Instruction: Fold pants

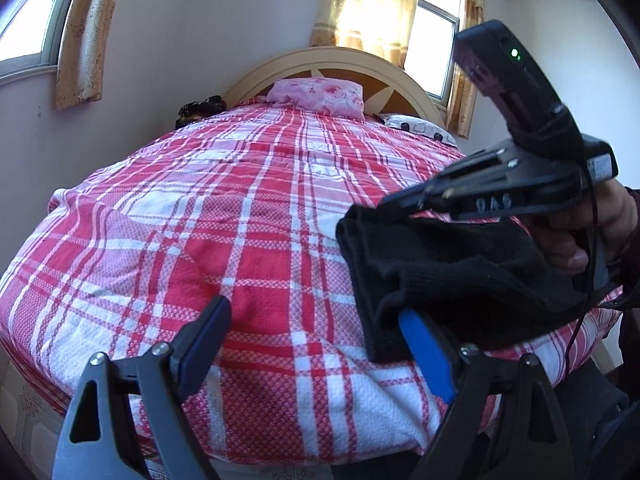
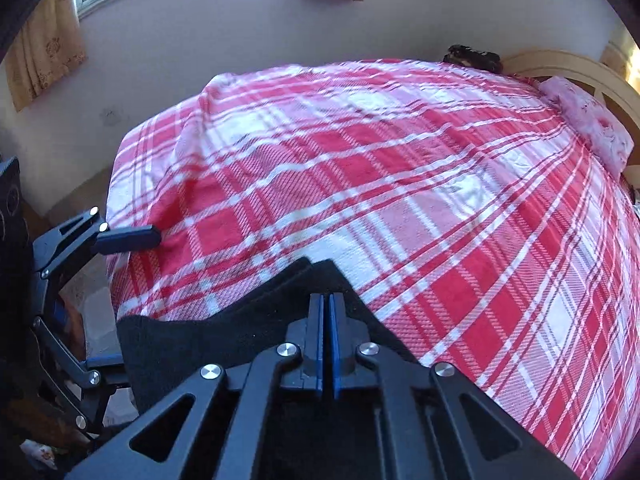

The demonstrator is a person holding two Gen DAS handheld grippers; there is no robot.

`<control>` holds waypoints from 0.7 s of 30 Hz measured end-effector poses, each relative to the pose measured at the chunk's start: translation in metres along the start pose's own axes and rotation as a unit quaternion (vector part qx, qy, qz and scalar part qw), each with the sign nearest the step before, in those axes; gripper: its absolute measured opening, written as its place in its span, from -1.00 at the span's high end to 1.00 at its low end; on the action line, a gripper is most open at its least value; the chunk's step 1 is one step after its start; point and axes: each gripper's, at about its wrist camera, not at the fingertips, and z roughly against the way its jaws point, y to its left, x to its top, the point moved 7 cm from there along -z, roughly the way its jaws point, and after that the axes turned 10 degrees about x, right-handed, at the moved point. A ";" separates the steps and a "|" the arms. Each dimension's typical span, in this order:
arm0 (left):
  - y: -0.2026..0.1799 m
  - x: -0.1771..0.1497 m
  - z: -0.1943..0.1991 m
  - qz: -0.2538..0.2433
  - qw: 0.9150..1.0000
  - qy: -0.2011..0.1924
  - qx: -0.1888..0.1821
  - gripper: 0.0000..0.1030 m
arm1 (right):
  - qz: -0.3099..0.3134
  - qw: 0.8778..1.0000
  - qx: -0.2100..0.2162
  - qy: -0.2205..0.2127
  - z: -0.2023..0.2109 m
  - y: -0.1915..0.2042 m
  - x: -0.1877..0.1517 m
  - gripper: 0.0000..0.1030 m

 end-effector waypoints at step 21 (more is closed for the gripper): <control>-0.025 0.032 0.025 0.057 0.995 -0.025 -0.080 -0.67 | -0.119 0.987 0.067 -0.086 0.043 -0.034 -0.020 0.09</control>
